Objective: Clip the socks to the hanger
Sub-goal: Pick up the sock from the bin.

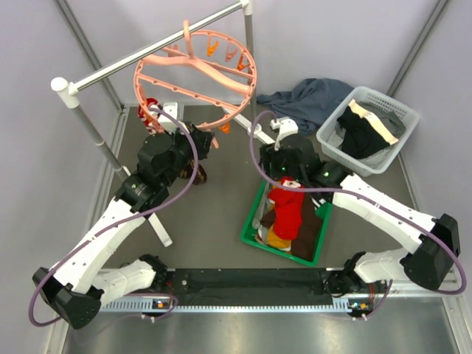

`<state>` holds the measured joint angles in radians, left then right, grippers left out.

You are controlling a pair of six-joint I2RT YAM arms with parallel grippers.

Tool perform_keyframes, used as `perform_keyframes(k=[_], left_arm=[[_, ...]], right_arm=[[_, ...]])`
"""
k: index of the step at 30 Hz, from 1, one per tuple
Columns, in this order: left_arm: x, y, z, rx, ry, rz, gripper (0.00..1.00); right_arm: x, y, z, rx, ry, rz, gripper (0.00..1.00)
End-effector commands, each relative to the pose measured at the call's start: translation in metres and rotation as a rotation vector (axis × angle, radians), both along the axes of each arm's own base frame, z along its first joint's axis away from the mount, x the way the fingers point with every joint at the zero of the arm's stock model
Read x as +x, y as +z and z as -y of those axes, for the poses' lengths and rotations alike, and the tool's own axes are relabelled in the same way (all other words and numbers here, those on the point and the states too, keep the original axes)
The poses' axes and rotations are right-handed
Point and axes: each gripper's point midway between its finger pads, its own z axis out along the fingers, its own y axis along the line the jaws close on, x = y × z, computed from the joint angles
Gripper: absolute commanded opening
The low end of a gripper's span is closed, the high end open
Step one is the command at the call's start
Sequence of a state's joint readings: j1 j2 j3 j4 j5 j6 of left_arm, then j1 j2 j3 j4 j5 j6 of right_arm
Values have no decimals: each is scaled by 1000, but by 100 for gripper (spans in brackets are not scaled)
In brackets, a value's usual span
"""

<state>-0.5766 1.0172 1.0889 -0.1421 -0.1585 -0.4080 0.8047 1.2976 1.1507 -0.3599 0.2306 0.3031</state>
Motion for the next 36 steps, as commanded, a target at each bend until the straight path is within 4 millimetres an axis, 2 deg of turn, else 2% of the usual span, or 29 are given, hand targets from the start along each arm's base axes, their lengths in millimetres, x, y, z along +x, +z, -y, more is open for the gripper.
perform_keyframes(k=[1, 5, 6, 8, 11, 12, 13, 15, 18, 22, 29, 30, 36], left_arm=[[3, 18, -1, -25, 8, 67, 13], [4, 17, -1, -12, 4, 66, 14], [4, 19, -1, -9, 4, 69, 14], [4, 17, -1, -1, 6, 62, 14], [5, 17, -1, 7, 8, 59, 14], [5, 17, -1, 8, 7, 55, 14], [6, 16, 0, 8, 4, 51, 13], [7, 14, 2, 16, -3, 39, 13], [8, 13, 4, 27, -8, 27, 13], [9, 14, 5, 30, -8, 31, 13], [8, 11, 4, 30, -9, 30, 13], [9, 9, 4, 34, -7, 27, 13], [8, 10, 3, 35, -7, 35, 13]], right_arm=[[-3, -56, 62, -109, -261, -209, 58], [1, -83, 71, -158, -319, -284, 52], [3, -83, 68, -166, -313, -293, 52], [0, -97, 62, -199, -273, -346, 50], [-8, -99, 47, -210, -108, -357, 46], [-13, -104, 48, -258, -35, -348, 44], [-19, -101, 46, -262, 29, -340, 44], [-26, -106, 56, -362, 132, -318, 45], [-34, -103, 70, -476, 252, -266, 45], [-43, -98, 69, -527, 422, -207, 46], [-38, -107, 55, -610, 554, -147, 46], [-39, -114, 51, -635, 582, -157, 46], [-32, -133, 50, -715, 593, -170, 46]])
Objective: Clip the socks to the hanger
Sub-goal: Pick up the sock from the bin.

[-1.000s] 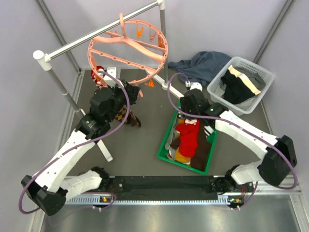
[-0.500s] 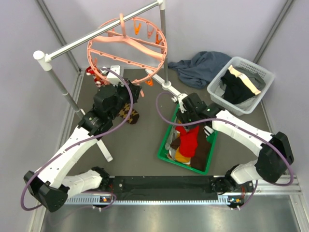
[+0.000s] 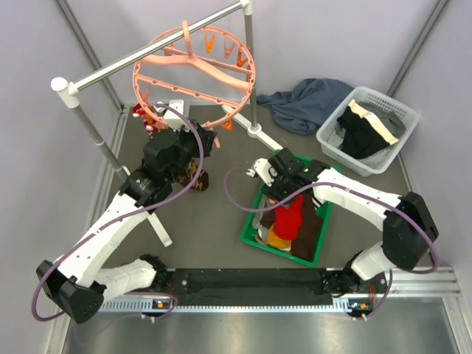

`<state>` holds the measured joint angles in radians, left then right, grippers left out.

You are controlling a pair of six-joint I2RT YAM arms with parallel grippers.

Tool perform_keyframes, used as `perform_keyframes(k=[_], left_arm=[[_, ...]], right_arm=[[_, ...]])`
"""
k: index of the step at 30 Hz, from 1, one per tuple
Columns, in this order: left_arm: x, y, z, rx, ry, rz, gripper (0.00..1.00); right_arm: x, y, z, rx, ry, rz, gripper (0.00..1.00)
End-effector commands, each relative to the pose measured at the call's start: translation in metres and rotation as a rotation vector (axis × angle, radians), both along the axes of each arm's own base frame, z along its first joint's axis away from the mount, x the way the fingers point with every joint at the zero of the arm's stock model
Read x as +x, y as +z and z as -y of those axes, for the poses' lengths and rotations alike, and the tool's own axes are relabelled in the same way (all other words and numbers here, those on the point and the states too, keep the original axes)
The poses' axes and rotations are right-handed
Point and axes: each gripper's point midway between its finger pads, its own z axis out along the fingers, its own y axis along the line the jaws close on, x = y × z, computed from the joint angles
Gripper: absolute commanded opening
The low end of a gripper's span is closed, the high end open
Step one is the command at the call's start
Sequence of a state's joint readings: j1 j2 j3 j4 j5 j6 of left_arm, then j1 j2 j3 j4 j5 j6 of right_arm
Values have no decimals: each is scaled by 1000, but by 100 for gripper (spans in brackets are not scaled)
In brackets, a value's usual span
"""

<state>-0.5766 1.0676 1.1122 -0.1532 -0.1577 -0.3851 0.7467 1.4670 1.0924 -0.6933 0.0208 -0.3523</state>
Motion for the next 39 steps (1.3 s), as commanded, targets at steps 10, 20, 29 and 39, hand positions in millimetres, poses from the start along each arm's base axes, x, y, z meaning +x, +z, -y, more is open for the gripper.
perform_keyframes(k=[10, 20, 29, 39], left_arm=[[-1, 16, 0, -2, -14, 50, 13], [-3, 20, 0, -13, -17, 53, 13], [-7, 31, -5, -45, -2, 72, 13], [-9, 45, -3, -111, -1, 96, 13]], right_arm=[[9, -23, -5, -70, 42, 15, 30], [8, -18, -11, -16, 5, 11, 0], [3, 70, -34, 297, -59, 122, 0], [2, 170, -77, 714, -133, 145, 0]])
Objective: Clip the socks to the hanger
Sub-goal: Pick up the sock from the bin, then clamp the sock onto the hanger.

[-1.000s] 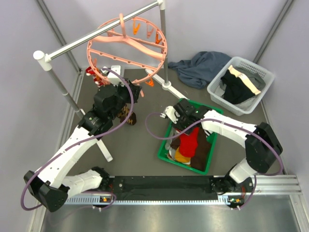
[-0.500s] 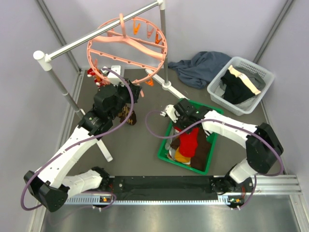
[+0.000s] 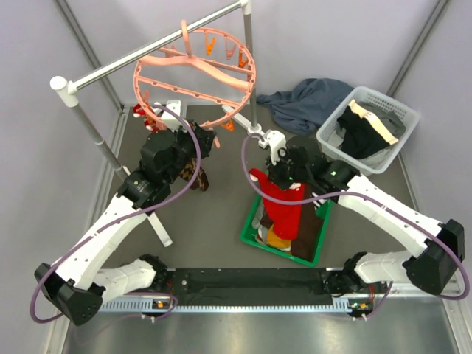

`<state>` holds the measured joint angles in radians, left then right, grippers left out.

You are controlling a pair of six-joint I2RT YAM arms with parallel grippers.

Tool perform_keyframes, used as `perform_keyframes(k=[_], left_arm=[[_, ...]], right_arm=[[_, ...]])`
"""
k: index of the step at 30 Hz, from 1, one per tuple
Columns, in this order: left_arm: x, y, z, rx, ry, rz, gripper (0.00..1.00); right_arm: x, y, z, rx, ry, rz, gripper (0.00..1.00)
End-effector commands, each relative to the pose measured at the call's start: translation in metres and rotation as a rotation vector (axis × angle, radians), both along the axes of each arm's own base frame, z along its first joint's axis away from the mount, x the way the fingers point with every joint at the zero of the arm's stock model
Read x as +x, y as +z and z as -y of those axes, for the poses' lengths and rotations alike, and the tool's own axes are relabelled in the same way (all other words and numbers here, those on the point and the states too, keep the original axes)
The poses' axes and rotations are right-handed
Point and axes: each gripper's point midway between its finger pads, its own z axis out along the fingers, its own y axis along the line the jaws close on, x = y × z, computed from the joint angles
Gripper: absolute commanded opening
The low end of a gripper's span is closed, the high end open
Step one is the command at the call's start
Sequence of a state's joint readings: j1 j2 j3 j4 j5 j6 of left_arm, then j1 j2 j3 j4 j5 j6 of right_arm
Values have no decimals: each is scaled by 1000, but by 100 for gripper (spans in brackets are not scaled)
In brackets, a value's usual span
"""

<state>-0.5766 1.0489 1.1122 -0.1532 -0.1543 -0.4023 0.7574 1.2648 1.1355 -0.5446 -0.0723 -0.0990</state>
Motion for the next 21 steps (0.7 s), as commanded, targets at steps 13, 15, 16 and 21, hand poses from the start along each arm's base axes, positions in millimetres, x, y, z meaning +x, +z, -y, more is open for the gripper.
perform_keyframes(k=[13, 15, 16, 21], left_arm=[[-1, 48, 4, -127, -11, 101, 12], [0, 51, 5, -134, -13, 106, 12], [0, 51, 4, -136, -13, 109, 12], [0, 53, 5, -158, -10, 112, 11]], right_arm=[[15, 142, -90, 682, -16, -29, 0], [17, 147, -100, 729, 1, -52, 0], [17, 150, -103, 744, 10, -57, 0], [24, 138, -116, 793, -5, -117, 0]])
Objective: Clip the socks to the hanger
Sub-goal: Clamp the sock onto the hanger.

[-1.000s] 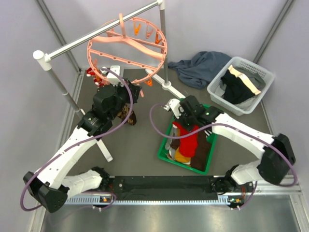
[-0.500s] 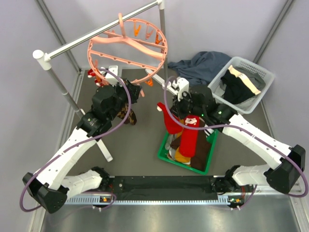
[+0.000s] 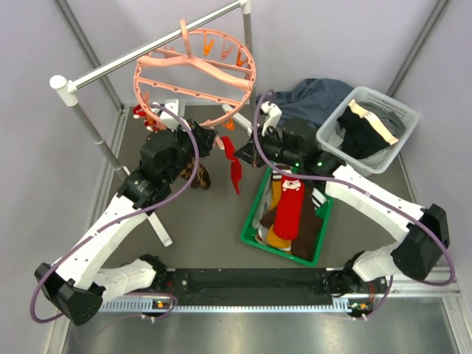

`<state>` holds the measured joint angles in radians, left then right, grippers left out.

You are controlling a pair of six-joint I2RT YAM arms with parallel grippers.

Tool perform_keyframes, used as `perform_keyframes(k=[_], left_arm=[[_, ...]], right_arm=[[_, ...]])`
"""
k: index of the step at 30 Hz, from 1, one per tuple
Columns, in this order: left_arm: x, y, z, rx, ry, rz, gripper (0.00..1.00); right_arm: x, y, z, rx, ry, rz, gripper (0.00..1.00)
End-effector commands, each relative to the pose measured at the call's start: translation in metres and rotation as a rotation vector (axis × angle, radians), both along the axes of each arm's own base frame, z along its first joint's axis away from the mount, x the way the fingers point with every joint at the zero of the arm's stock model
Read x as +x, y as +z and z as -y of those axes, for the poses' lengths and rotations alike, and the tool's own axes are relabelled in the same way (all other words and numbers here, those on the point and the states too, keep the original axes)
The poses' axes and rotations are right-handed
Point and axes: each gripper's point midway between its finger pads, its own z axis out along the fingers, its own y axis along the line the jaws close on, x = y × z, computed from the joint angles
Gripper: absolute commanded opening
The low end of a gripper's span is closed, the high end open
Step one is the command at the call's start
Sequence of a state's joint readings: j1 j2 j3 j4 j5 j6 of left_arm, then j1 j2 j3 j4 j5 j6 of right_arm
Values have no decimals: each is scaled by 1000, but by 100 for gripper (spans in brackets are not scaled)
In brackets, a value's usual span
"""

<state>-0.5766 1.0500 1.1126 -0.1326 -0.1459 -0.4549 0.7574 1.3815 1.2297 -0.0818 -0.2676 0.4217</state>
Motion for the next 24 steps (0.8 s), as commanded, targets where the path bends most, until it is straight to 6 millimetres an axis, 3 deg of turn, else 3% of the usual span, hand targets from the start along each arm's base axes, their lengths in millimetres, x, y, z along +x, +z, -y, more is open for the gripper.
perform_keyframes(k=[1, 8, 24], left_arm=[[1, 48, 1, -106, -1, 121, 11], [4, 45, 2, -134, 13, 124, 11], [5, 47, -6, -243, 62, 137, 12]], right_arm=[[0, 44, -20, 183, 30, 28, 0], [1, 48, -26, 246, 34, 22, 0], [-2, 36, -31, 284, 36, -16, 0]])
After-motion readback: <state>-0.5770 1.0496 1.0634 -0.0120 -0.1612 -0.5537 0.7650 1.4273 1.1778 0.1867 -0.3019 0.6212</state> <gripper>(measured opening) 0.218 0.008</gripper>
